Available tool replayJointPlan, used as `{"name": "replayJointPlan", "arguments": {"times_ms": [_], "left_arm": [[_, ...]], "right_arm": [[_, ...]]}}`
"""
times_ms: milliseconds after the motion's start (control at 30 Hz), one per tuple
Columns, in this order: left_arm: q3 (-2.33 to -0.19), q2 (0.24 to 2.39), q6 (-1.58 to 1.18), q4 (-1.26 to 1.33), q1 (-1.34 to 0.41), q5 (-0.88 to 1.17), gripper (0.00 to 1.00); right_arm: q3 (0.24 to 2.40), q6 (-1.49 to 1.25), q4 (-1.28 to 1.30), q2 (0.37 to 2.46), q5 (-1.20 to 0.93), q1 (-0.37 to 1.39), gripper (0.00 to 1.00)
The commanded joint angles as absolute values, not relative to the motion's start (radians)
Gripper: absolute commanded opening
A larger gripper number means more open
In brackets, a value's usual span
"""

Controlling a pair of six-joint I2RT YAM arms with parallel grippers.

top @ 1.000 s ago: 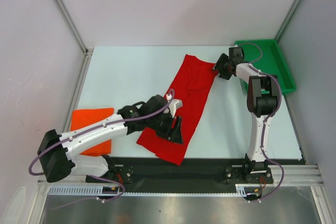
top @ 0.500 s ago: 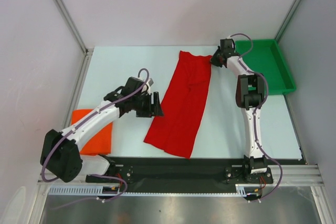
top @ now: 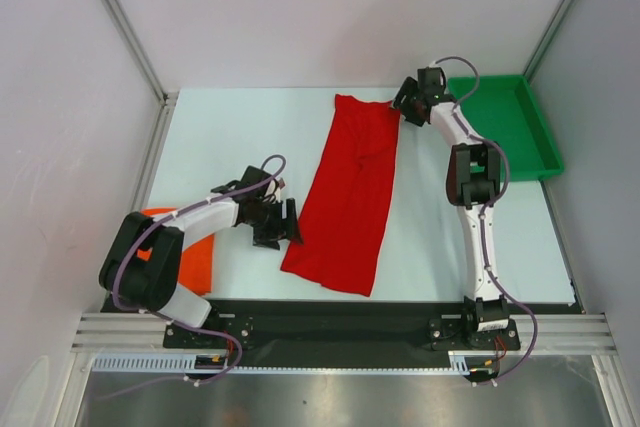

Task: Fold and stack the t-shirts
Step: Fold the tshirt

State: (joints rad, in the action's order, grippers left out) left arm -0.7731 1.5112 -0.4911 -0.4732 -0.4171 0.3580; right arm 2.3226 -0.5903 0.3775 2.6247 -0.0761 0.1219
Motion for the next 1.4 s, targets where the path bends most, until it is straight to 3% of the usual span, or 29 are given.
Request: {"name": "replayJointPlan", "arguments": {"times_ms": [0,167,333,367,400,567,767,967,1167,1233,1333,1367], "left_arm": [[-0.689,1.477,-0.454,-0.453,-0.417,0.405,0.76],[-0.638,1.473,-0.503,-0.453,-0.420,0.425,0.63],[-0.600,1.496,-0.595,-0.425,-0.439,0.406,0.22],[-0.585,1.500,-0.609,-0.413,-0.443,0.417,0.06],[-0.575,1.505,-0.623,-0.400,-0.448,0.429,0.00],[-0.526,1.479,-0.759,-0.310,-0.563,0.450,0.00],[-0.459,1.358,-0.880,-0.281,-0.650,0.411,0.00],[-0.440,1.325,-0.881,-0.291,-0.649,0.406,0.01],[-0.471,1.351,-0.862,-0.290,-0.649,0.425,0.01],[-0.474,1.329,-0.853,-0.308,-0.650,0.404,0.08],[-0.476,1.283,-0.847,-0.339,-0.649,0.373,0.35],[-0.474,1.276,-0.844,-0.341,-0.649,0.371,0.40]], "right_arm": [[2.252,-0.528,0.566,2.481,-0.080,0.066,0.74],[2.042,-0.477,0.609,2.254,-0.110,0.020,0.80],[1.724,-0.485,0.560,2.051,-0.225,0.020,0.80],[1.674,-0.491,0.543,1.984,-0.263,0.020,0.80],[1.622,-0.494,0.531,1.952,-0.287,0.026,0.80],[1.204,-0.482,0.498,1.740,-0.400,0.057,0.78],[0.832,-0.475,0.518,1.439,-0.526,0.170,0.68],[0.609,-0.563,0.519,1.180,-0.590,0.281,0.58],[0.450,-0.675,0.505,1.045,-0.624,0.382,0.59],[0.410,-0.713,0.486,1.005,-0.627,0.406,0.63],[0.358,-0.770,0.443,0.982,-0.658,0.426,0.64],[0.353,-0.778,0.445,0.983,-0.644,0.428,0.64]]}}
